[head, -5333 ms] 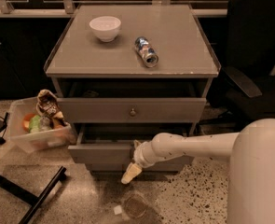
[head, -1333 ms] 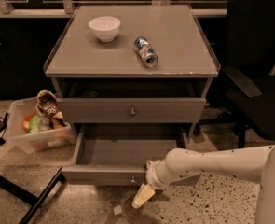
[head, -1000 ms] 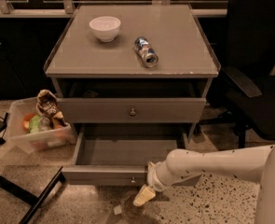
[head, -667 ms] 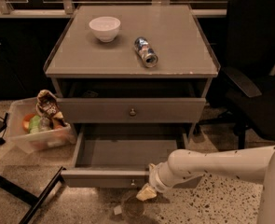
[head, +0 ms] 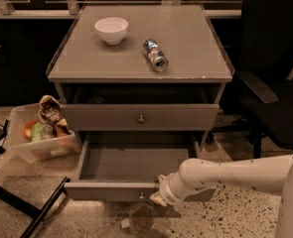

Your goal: Open middle drawer

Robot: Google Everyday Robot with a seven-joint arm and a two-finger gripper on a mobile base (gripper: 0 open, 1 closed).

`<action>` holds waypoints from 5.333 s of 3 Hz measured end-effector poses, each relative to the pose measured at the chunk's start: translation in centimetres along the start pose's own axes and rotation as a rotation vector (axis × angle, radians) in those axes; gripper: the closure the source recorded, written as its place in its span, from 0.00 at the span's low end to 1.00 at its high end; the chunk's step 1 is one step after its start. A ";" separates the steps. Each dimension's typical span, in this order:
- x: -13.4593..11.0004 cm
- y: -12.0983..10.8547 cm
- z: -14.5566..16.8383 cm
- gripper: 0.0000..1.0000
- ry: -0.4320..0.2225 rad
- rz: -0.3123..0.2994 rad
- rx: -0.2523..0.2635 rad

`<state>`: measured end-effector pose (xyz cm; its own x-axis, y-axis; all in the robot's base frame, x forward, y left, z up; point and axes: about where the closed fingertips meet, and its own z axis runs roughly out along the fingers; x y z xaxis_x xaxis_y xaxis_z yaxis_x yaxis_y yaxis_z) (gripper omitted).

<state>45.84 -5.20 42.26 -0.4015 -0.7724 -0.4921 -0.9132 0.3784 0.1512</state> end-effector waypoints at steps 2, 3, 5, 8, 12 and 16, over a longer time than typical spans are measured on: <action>-0.3 -0.3 -0.5 1.00 0.000 0.000 0.000; -0.3 -0.4 -0.6 1.00 0.000 0.000 0.000; -0.6 -1.0 -1.1 1.00 0.000 0.000 0.000; -0.8 -2.1 -1.6 0.81 0.000 0.000 0.000; -8.5 4.7 -9.9 0.00 -0.189 -0.296 0.109; -1.6 2.3 -2.6 0.00 -0.276 -0.186 -0.038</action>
Offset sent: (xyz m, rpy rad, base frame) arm -0.0486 -0.0043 0.0820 0.1016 -0.1592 0.1251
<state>44.22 -4.42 45.67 -0.1983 -0.6574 -0.7270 -0.9732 0.2204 0.0660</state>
